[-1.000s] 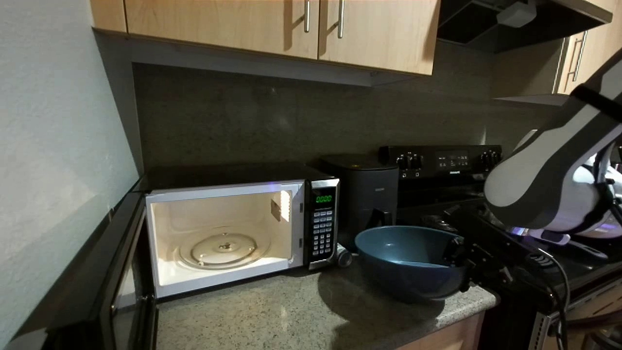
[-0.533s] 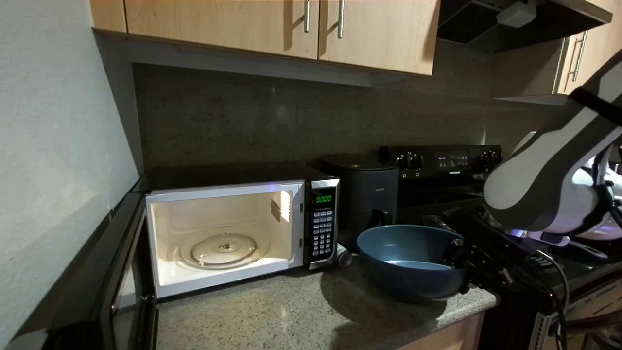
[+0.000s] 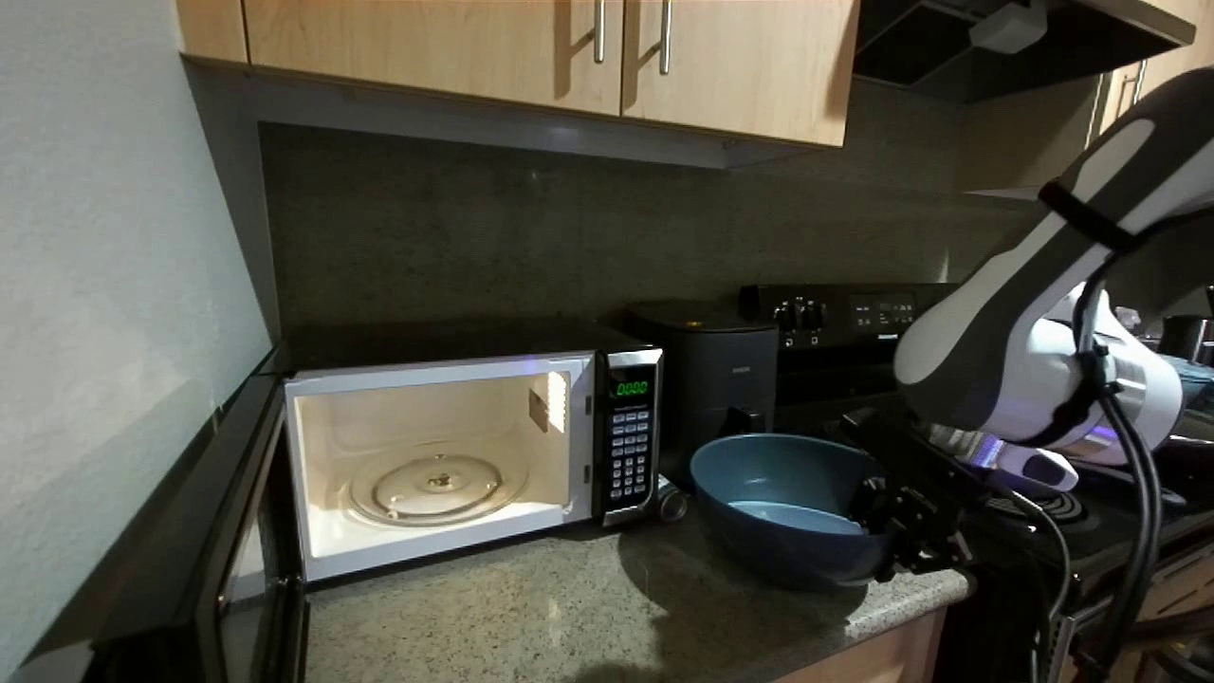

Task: Remove the bowl from the microwave.

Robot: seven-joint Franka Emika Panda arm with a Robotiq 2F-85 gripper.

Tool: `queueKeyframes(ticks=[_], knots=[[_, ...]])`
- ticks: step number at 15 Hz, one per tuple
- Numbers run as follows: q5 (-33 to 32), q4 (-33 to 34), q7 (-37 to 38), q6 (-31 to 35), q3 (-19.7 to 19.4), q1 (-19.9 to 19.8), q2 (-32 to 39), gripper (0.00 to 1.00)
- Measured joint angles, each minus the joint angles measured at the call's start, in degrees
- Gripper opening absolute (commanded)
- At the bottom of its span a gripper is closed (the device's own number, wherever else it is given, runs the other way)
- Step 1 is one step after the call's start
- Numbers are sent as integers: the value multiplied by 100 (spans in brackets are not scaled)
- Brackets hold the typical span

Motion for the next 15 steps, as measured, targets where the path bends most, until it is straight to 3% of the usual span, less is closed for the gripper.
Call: queueKeyframes(ticks=[2, 11, 15], knots=[[98, 157, -64, -106, 0, -6, 136, 36], [40, 441, -107, -266, 92, -38, 281, 95], [-131, 151, -107, 234, 163, -37, -326, 100]])
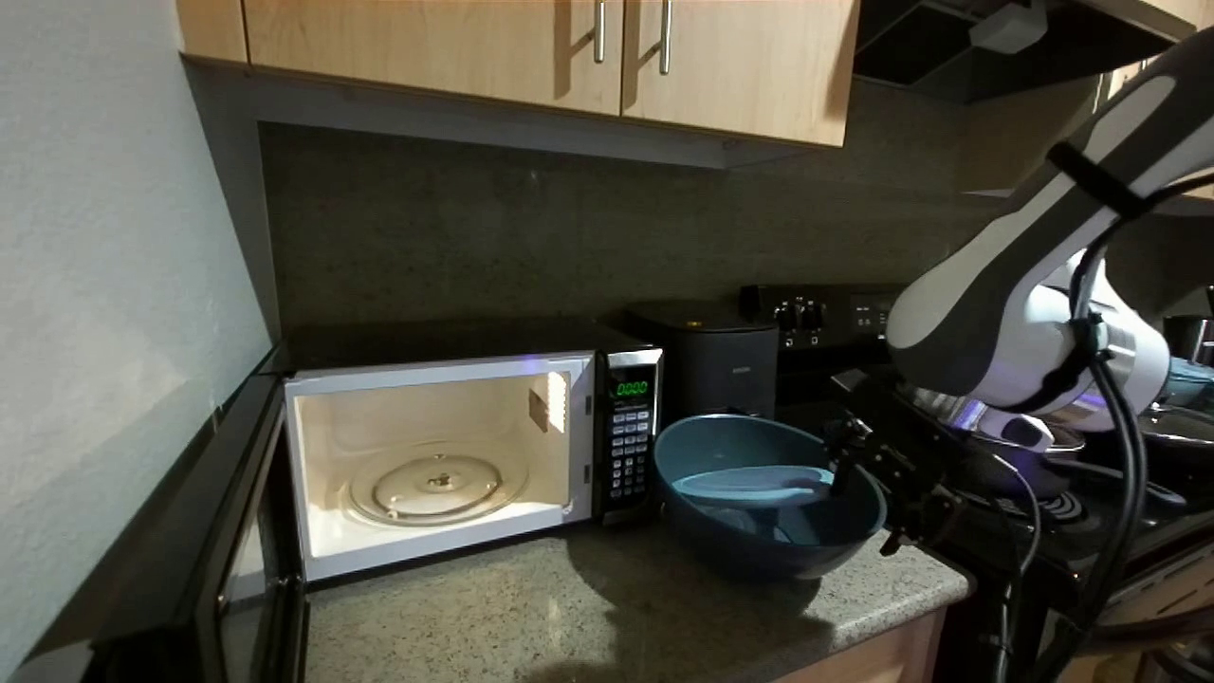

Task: Remove the bowl from the microwave.

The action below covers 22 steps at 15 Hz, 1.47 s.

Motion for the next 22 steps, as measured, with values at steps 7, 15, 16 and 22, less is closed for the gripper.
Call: queueKeyframes(ticks=[7, 15, 16, 22], knots=[[-89, -161, 0, 335, 171, 0, -797, 100], [265, -161, -193, 313, 110, 199, -1127, 100], [525, -162, -385, 312, 58, 363, -1257, 100], [807, -167, -583, 320, 126, 432, -1421, 100]])
